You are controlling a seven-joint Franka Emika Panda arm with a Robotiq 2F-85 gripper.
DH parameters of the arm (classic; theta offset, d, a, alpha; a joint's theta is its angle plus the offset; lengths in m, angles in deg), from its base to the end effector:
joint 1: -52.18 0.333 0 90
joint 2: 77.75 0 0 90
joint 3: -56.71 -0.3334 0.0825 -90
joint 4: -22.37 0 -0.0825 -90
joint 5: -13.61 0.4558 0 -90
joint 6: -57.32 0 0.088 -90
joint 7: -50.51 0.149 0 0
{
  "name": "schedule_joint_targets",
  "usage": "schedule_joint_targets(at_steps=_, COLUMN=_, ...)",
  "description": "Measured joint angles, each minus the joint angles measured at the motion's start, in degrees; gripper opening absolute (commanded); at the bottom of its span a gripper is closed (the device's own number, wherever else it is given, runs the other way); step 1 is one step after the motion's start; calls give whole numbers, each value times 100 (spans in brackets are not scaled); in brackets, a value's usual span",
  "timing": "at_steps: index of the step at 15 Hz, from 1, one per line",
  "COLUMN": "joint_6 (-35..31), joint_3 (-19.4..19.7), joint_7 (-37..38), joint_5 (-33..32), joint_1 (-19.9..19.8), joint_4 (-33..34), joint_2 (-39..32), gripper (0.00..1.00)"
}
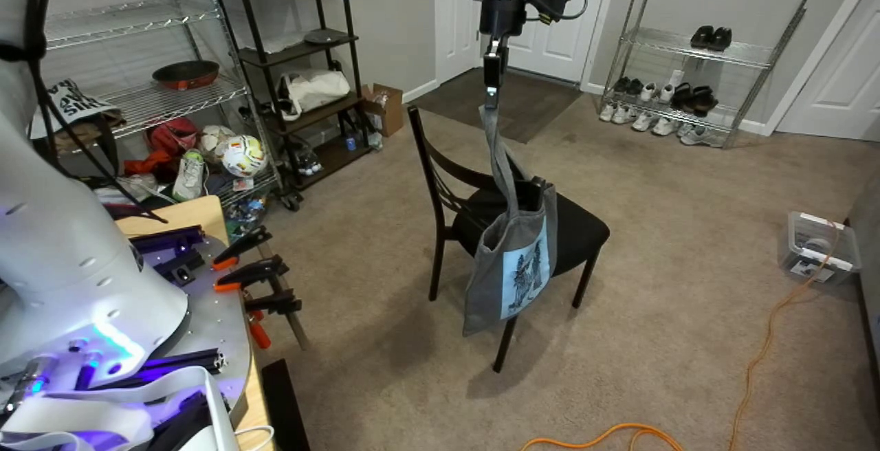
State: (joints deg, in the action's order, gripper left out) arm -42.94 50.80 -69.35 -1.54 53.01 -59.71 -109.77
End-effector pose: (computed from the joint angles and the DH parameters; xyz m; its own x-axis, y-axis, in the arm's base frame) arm 0.7476 0.0439 0.2995 -0.6548 0.7547 -0.0418 0.7286 0.6156 -0.3003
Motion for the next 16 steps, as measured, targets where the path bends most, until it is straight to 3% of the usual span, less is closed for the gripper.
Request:
schedule_joint_targets(at_steps=3, joint_6=0, joint_3=0, joint_7=0, joint_5=0, joint_1=0, joint_4=0, joint_2=0, gripper=6)
schedule_joint_targets(at_steps=4, joint_6=0, joint_3=0, joint_7=0, joint_5=0, joint_1=0, joint_4=0, joint_2=0, gripper=31)
schedule_joint_targets(at_steps=7, joint_6=4, joint_3=3, joint_7=0, joint_5=0, joint_1=1, joint_4=0, joint_2=-14, gripper=44)
schedule_joint_targets(at_steps=15, joint_6=4, joint_3=4, joint_7=0, joint_5=0, joint_1=21, joint_4=2, joint_2=-77, gripper=95)
schedule_joint_targets(at_steps=16, joint_6=4, joint_3=4, joint_7=0, joint_5=0, joint_1=21, joint_4=2, joint_2=-78, gripper=78)
